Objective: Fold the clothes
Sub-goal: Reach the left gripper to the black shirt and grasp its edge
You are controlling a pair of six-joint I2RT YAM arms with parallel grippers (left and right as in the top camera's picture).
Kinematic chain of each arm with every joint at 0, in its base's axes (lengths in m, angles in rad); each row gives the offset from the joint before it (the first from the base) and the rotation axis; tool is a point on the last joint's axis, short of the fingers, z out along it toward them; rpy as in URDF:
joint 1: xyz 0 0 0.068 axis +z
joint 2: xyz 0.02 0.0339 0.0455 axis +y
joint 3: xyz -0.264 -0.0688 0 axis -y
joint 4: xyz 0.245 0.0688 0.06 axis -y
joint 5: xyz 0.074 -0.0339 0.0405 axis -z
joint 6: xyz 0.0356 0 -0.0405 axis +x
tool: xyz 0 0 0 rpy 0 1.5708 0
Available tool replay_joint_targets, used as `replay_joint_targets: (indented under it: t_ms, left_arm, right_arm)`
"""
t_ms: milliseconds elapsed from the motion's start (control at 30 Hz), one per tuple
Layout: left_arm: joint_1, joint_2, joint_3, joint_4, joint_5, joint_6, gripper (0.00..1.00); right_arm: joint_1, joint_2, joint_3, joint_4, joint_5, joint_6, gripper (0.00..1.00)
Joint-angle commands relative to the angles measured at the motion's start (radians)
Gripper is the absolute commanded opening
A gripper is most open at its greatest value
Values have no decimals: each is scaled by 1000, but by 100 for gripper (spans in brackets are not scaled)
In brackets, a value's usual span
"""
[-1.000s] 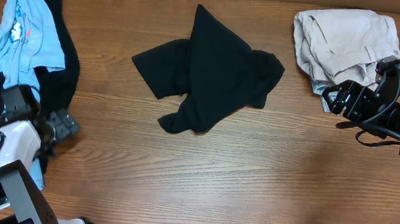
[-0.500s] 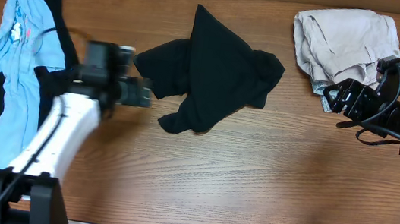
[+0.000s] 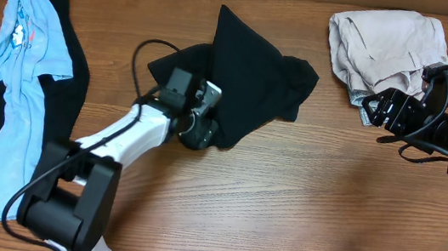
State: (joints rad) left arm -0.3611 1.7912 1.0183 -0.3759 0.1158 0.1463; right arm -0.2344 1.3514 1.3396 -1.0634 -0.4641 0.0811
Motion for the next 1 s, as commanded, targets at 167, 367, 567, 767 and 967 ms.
replay_joint_targets:
  t_ms: [167,367,567,767,967]
  left_arm:
    - [-55,19,14,-23,-14,21,45]
    - [-48,4,50,-146,-15,-32,4]
    - [-6,-46,380,-526,-23,-64,4]
    - [16,-47,835,-787,-23,-64,4]
    - [14,-47,1086,-832,-19,-64,4]
  right_arm:
    - [-3,-3,9,5,4,-3,82]
    - [-3,-3,9,5,3,-3,82]
    - [-2,-3,9,2,3,-1,82]
    - [17,-3,8,-12,-12,0,81]
    - [111,-3,8,-8,-11,0,81]
